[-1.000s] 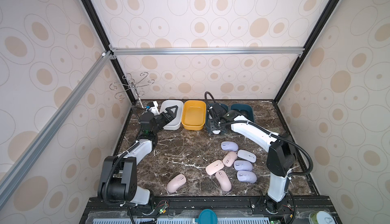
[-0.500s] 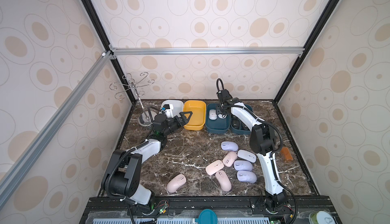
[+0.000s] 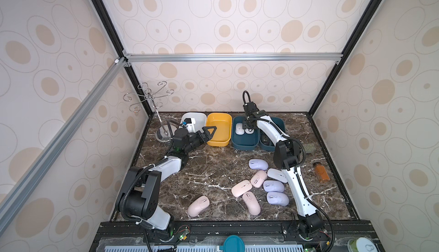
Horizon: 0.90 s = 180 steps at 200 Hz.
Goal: Place the mice by color into the storage box
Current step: Place the mouse in the storage box.
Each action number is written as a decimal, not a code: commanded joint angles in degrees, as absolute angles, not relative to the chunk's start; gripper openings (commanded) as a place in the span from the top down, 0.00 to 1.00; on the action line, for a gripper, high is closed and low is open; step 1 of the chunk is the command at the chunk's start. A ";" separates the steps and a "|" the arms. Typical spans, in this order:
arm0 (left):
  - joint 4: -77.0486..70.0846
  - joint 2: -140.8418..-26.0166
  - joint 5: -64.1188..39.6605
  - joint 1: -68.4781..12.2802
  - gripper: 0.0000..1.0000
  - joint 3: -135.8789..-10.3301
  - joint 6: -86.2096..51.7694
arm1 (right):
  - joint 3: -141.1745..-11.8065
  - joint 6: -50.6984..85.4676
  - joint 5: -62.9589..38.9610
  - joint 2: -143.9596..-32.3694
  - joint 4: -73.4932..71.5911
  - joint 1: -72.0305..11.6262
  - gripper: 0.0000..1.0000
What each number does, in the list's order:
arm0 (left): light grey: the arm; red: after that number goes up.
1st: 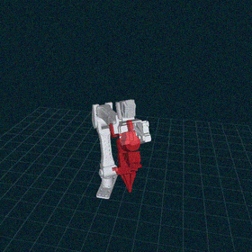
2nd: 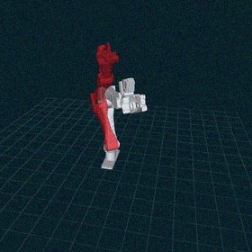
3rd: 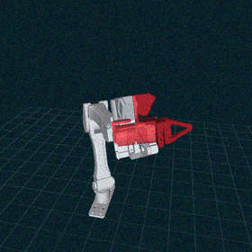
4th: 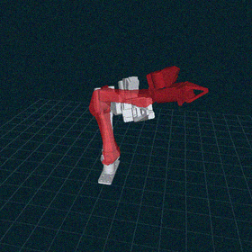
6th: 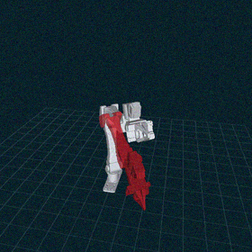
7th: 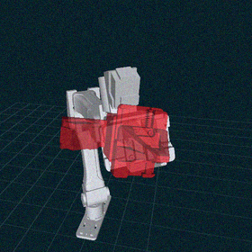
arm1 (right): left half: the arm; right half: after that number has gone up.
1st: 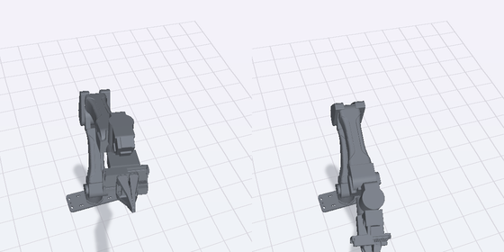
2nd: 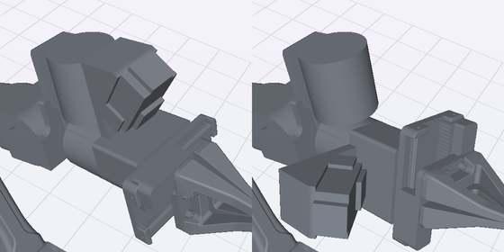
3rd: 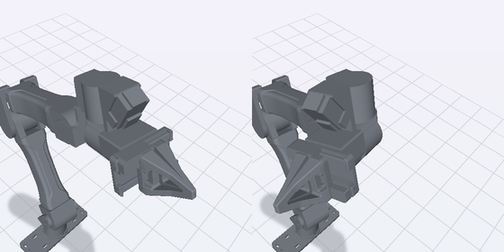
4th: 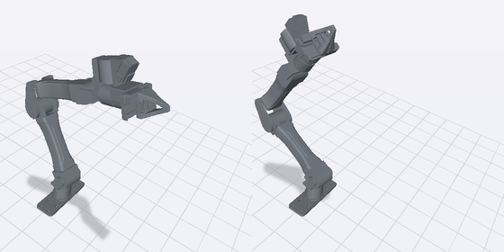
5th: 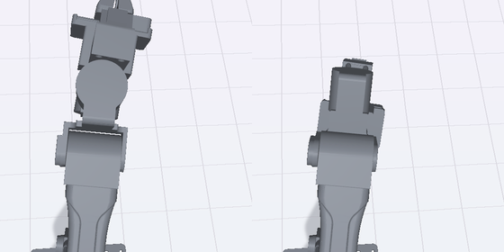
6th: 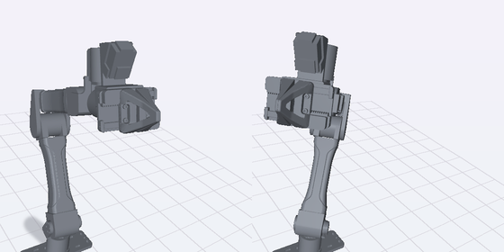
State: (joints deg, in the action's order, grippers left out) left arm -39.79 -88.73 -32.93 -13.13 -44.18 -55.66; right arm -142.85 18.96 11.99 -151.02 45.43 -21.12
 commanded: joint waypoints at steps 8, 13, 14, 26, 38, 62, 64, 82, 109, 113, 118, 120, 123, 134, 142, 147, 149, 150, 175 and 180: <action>-40.94 -89.37 -33.40 -13.01 0.00 -46.07 -55.28 | -144.06 19.07 12.26 -152.30 47.71 -20.55 0.44; -41.08 -89.51 -33.43 -13.01 0.00 -46.07 -55.41 | -144.05 18.99 12.15 -152.30 47.82 -20.42 0.44; -41.11 -89.49 -33.50 -13.01 0.00 -46.06 -55.48 | -144.01 18.99 12.14 -152.31 47.82 -20.41 0.44; -41.63 -89.58 -33.80 -13.01 0.00 -45.89 -55.94 | -143.52 19.16 12.05 -152.28 47.90 -20.28 0.42; -41.54 -89.39 -33.65 -13.01 0.00 -45.89 -55.75 | -143.05 19.33 11.39 -152.31 47.60 -20.13 0.42; -41.71 -89.64 -33.87 -13.01 0.00 -46.01 -55.98 | -143.09 19.26 10.50 -152.51 47.37 -20.14 0.41; -41.81 -89.65 -34.00 -13.01 0.00 -45.91 -55.98 | -143.13 19.26 10.46 -152.57 47.45 -20.18 0.41; -41.61 -89.74 -33.68 -13.02 0.00 -45.91 -55.69 | -143.17 19.09 10.84 -152.56 47.86 -20.20 0.39; -42.05 -89.91 -34.11 -13.10 0.00 -45.90 -56.08 | -142.50 19.31 10.90 -152.18 47.60 -20.09 0.31; -42.03 -89.92 -34.06 -13.03 0.00 -45.90 -56.01 | -142.47 19.40 10.89 -152.12 47.51 -20.06 0.31; -41.89 -89.83 -33.94 -13.06 0.00 -46.02 -55.91 | -142.47 19.42 11.01 -152.13 47.55 -20.00 0.30; -41.78 -89.83 -33.86 -13.07 0.00 -46.02 -55.83 | -142.47 19.42 11.06 -152.14 47.48 -20.07 0.31; -41.61 -89.82 -33.86 -13.08 0.00 -46.09 -55.75 | -142.47 19.42 11.22 -152.14 47.40 -20.05 0.31; -41.57 -89.89 -34.01 -13.08 0.00 -46.05 -55.85 | -142.55 19.31 11.29 -151.99 47.20 -20.14 0.30; -41.87 -89.91 -34.13 -13.09 0.00 -46.05 -55.99 | -142.68 19.19 11.39 -151.87 47.10 -20.13 0.30; -41.92 -89.83 -34.12 -13.08 0.00 -46.09 -55.94 | -142.86 19.13 11.51 -151.75 47.11 -20.04 0.29; -41.92 -89.78 -34.11 -13.05 0.00 -46.04 -55.91 | -142.96 19.09 11.45 -151.69 47.11 -20.04 0.29; -41.92 -89.76 -34.10 -13.07 0.00 -46.05 -55.86 | -142.98 19.08 11.39 -151.61 47.11 -20.00 0.29; -41.70 -89.81 -33.97 -13.03 0.00 -46.07 -55.59 | -144.14 18.01 10.34 -149.48 47.16 -20.60 0.30; -41.81 -89.83 -34.14 -13.02 0.00 -46.12 -55.71 | -144.14 17.54 10.80 -148.71 47.06 -20.82 0.30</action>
